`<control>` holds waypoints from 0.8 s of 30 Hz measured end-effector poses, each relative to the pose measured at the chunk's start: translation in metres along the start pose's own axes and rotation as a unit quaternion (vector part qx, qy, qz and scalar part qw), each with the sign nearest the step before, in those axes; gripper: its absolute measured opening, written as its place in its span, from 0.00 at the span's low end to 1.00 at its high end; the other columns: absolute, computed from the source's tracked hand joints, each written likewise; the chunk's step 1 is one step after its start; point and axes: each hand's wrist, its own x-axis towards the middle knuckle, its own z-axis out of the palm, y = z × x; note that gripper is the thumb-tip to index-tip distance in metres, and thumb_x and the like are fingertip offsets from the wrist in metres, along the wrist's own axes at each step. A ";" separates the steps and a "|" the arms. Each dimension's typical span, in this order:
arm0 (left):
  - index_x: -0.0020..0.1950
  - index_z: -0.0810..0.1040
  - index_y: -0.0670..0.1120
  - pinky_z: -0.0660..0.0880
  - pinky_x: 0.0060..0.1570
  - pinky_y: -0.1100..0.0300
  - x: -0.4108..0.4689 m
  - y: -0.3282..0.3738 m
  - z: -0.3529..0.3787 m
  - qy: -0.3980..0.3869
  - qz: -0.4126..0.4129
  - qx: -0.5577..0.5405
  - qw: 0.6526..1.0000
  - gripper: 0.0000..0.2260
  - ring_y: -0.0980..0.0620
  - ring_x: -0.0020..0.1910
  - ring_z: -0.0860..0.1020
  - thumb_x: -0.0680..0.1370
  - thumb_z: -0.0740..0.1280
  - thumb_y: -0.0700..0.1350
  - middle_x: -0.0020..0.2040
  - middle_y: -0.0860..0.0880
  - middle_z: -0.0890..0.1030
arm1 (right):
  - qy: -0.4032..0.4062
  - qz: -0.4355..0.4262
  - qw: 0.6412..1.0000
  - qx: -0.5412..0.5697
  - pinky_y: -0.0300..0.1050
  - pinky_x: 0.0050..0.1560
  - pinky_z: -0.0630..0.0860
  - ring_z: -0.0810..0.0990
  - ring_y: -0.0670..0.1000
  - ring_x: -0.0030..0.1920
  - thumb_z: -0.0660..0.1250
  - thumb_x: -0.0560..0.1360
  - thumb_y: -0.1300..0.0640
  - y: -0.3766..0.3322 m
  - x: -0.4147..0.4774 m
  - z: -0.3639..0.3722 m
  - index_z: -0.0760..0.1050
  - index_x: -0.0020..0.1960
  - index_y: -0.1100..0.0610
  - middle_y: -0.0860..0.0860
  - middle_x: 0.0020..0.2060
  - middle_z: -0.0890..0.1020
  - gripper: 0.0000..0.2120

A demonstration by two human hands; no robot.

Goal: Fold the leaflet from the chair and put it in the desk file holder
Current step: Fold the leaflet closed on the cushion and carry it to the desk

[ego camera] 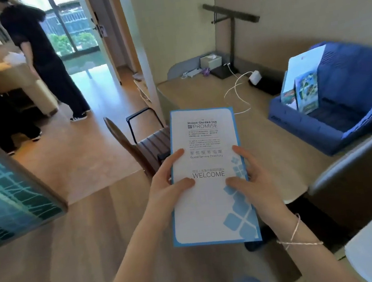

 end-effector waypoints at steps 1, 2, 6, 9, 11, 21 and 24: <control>0.60 0.80 0.60 0.81 0.44 0.55 0.021 -0.001 0.005 -0.018 -0.006 -0.001 1.000 0.29 0.46 0.52 0.84 0.68 0.72 0.31 0.58 0.47 0.85 | 0.021 -0.004 1.000 -0.002 0.46 0.48 0.83 0.85 0.50 0.50 0.67 0.72 0.76 -0.002 0.013 -0.003 0.71 0.64 0.43 0.51 0.53 0.86 0.33; 0.61 0.80 0.60 0.81 0.45 0.54 0.042 -0.002 0.010 -0.035 -0.011 -0.003 0.999 0.29 0.46 0.53 0.84 0.67 0.72 0.32 0.58 0.47 0.85 | 0.039 -0.006 0.999 -0.003 0.51 0.53 0.82 0.84 0.54 0.54 0.68 0.71 0.75 -0.003 0.026 -0.007 0.71 0.64 0.42 0.54 0.57 0.84 0.33; 0.61 0.80 0.61 0.82 0.48 0.52 0.121 -0.013 0.034 -0.078 -0.026 0.003 0.997 0.30 0.44 0.55 0.83 0.66 0.72 0.34 0.59 0.47 0.84 | 0.101 -0.002 0.995 -0.014 0.50 0.49 0.84 0.85 0.55 0.50 0.70 0.70 0.73 0.002 0.084 -0.028 0.73 0.64 0.40 0.54 0.54 0.85 0.33; 0.61 0.80 0.61 0.81 0.52 0.48 0.179 -0.018 0.056 -0.098 -0.034 0.007 0.995 0.30 0.43 0.56 0.83 0.65 0.73 0.35 0.60 0.46 0.83 | 0.133 0.002 0.991 -0.013 0.50 0.47 0.84 0.86 0.55 0.48 0.70 0.70 0.73 0.006 0.132 -0.047 0.73 0.63 0.40 0.53 0.52 0.86 0.33; 0.61 0.80 0.60 0.80 0.53 0.46 0.219 -0.017 0.074 -0.114 -0.040 0.008 0.993 0.30 0.42 0.57 0.82 0.64 0.73 0.35 0.61 0.46 0.83 | 0.153 0.002 0.988 -0.013 0.47 0.46 0.84 0.86 0.53 0.47 0.70 0.70 0.73 0.004 0.164 -0.062 0.73 0.65 0.41 0.54 0.51 0.86 0.33; 0.65 0.77 0.53 0.80 0.46 0.60 0.363 -0.015 0.181 -0.252 -0.048 0.060 0.965 0.31 0.56 0.48 0.83 0.64 0.71 0.33 0.50 0.58 0.86 | 0.262 -0.013 0.965 -0.005 0.45 0.47 0.83 0.86 0.54 0.51 0.70 0.70 0.75 -0.010 0.266 -0.145 0.74 0.63 0.41 0.55 0.54 0.85 0.34; 0.65 0.77 0.53 0.79 0.45 0.61 0.389 -0.024 0.213 -0.296 -0.071 0.063 0.950 0.31 0.53 0.51 0.84 0.64 0.71 0.34 0.55 0.51 0.86 | 0.313 0.001 0.950 0.001 0.41 0.43 0.82 0.86 0.52 0.48 0.69 0.70 0.75 -0.003 0.275 -0.169 0.75 0.61 0.38 0.54 0.50 0.87 0.34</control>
